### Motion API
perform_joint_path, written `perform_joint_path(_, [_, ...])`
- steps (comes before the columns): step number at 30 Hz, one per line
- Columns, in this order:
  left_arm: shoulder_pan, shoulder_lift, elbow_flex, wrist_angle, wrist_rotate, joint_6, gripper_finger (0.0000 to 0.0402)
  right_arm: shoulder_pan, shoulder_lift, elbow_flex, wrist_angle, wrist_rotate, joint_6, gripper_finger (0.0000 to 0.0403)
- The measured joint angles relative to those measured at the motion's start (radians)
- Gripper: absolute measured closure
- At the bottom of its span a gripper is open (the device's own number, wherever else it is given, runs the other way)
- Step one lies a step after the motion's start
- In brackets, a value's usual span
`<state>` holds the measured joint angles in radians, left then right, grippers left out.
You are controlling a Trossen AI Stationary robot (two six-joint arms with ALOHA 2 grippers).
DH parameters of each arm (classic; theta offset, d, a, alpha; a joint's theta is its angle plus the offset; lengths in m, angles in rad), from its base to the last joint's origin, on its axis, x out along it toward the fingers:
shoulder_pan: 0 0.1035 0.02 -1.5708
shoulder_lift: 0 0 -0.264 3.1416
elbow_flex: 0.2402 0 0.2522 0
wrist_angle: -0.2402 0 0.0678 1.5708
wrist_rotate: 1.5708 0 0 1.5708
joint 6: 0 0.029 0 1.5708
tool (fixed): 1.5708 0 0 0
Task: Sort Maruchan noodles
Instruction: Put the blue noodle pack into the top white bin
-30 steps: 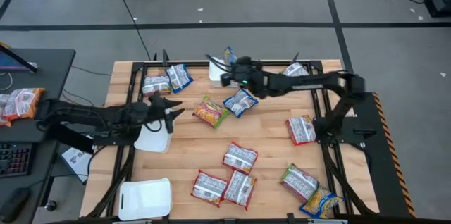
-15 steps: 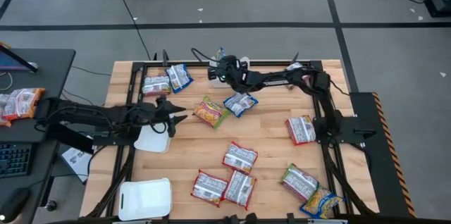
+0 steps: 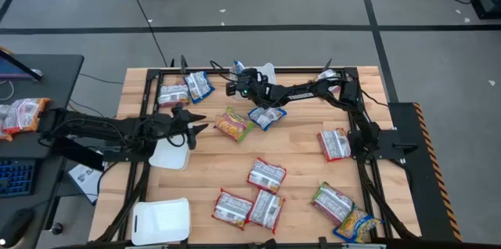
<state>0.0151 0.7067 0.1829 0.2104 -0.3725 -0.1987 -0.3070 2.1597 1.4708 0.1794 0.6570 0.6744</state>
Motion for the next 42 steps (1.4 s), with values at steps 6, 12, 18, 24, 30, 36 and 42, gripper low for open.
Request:
perform_joint_path(6, [0.028, 0.023, 0.000, 0.002, -0.004, -0.029, 0.0237, -0.005, -0.001, 0.000, -0.001, -0.070, -0.009, 0.0384])
perform_joint_path(12, [0.103, 0.111, 0.000, 0.100, -0.090, -0.056, 0.0237, -0.016, -0.004, 0.092, -0.236, -0.123, -0.028, 0.0384])
perform_joint_path(18, [0.144, 0.241, 0.000, 0.293, -0.051, -0.014, 0.0237, -0.020, -0.004, 0.183, -0.347, -0.154, -0.049, 0.0384])
perform_joint_path(24, [0.147, 0.400, 0.001, 0.443, -0.052, 0.001, 0.0237, -0.044, -0.006, 0.195, -0.439, -0.191, 0.043, 0.0384])
perform_joint_path(30, [0.147, 0.572, 0.080, 0.452, -0.039, 0.012, 0.0237, -0.043, -0.003, 0.195, -0.422, -0.221, 0.093, 0.0375])
perform_joint_path(36, [0.147, 0.751, 0.222, 0.427, -0.002, 0.078, 0.0233, -0.043, -0.003, 0.195, -0.338, -0.285, 0.094, 0.0372])
perform_joint_path(42, [0.178, 0.854, 0.281, 0.347, -0.061, 0.102, 0.0203, -0.042, -0.003, 0.195, -0.357, -0.284, 0.113, 0.0372])
